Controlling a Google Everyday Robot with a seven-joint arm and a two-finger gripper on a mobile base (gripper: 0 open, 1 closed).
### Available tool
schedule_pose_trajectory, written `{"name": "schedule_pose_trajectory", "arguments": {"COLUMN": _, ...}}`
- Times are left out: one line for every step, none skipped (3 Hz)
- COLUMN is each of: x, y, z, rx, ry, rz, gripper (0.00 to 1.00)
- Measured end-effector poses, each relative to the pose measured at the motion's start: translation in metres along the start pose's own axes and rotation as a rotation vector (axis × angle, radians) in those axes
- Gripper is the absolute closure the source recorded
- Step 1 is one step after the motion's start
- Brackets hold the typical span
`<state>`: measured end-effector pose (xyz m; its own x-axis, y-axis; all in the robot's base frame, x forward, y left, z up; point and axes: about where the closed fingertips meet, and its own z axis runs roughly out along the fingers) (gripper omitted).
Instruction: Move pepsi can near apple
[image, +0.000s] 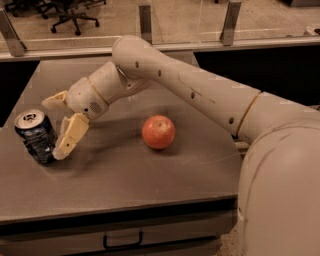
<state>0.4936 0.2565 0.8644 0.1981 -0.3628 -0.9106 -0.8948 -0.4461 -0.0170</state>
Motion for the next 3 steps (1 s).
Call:
{"name": "schedule_pose_trajectory", "arguments": {"x": -0.0058, "y": -0.003, "z": 0.0098, "rx": -0.043, "ry": -0.021, "rz": 0.0, "gripper": 0.17}}
{"name": "schedule_pose_trajectory", "arguments": {"x": -0.0066, "y": -0.0029, "z": 0.0155, "rx": -0.076, "ry": -0.017, "rz": 0.011, "gripper": 0.4}}
{"name": "schedule_pose_trajectory", "arguments": {"x": -0.0085, "y": -0.0008, "z": 0.0153, "rx": -0.097, "ry": -0.024, "rz": 0.024, "gripper": 0.65}}
